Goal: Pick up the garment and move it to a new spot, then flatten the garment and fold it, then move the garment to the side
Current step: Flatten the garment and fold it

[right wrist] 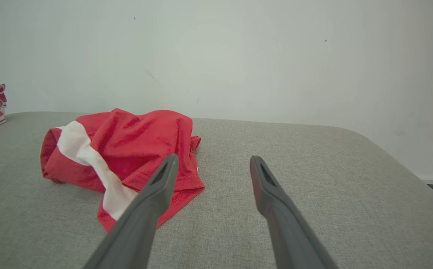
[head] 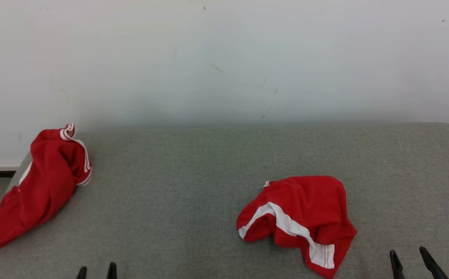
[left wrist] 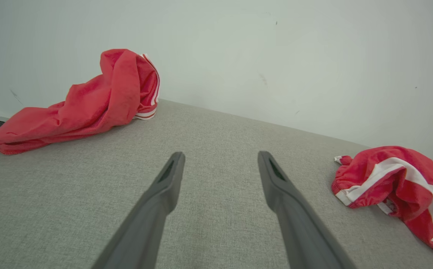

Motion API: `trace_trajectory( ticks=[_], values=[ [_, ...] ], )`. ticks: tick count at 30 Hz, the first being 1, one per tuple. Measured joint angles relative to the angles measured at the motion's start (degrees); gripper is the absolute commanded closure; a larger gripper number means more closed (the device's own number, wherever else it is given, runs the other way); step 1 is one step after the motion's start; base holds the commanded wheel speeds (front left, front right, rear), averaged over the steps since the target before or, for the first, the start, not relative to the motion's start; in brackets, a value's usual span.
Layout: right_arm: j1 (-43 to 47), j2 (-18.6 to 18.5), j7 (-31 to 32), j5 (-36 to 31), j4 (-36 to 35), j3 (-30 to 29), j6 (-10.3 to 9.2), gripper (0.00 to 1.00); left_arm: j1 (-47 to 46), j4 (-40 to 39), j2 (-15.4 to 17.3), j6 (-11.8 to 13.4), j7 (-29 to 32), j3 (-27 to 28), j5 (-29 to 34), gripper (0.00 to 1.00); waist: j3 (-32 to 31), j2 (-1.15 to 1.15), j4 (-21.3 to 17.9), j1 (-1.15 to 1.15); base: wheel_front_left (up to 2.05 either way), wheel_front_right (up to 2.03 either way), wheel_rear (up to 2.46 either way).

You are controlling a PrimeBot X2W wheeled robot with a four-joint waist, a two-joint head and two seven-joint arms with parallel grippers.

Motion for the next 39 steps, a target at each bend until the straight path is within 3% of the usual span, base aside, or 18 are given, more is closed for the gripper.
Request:
trace_trajectory(
  ticks=[17, 26, 32, 39],
  values=[
    [-0.8, 0.1, 0.0, 0.1, 0.2, 0.9, 0.0, 0.0, -1.2, -1.4, -0.3, -0.2, 0.0, -2.5, -0.1, 0.0, 0.8, 0.0, -0.8, 0.0, 0.0, 0.0, 0.0],
    [-2.6, -0.1, 0.0, 0.4, -0.2, 1.7, 0.0, 0.0, -8.2, 1.3, 1.0, -0.3, 0.0, -11.0, -0.9, 0.0, 2.5, 0.0, -4.2, 0.01, 0.0, 0.0, 0.0],
    [-3.6, -0.3, 0.0, 0.5, -0.5, 1.9, 0.0, 0.0, -14.0, 8.3, 3.0, -0.3, 0.0, -19.6, -2.1, 0.0, 4.1, 0.0, -7.1, 0.01, 0.0, 0.0, 0.0],
    [-5.3, -0.3, 0.0, 0.7, -0.9, 2.4, 0.0, 0.0, -20.8, 16.2, 4.2, -0.3, 0.0, -25.9, -3.8, 0.0, 6.9, 0.0, -10.4, 0.01, 0.0, 0.0, 0.0]
  ],
)
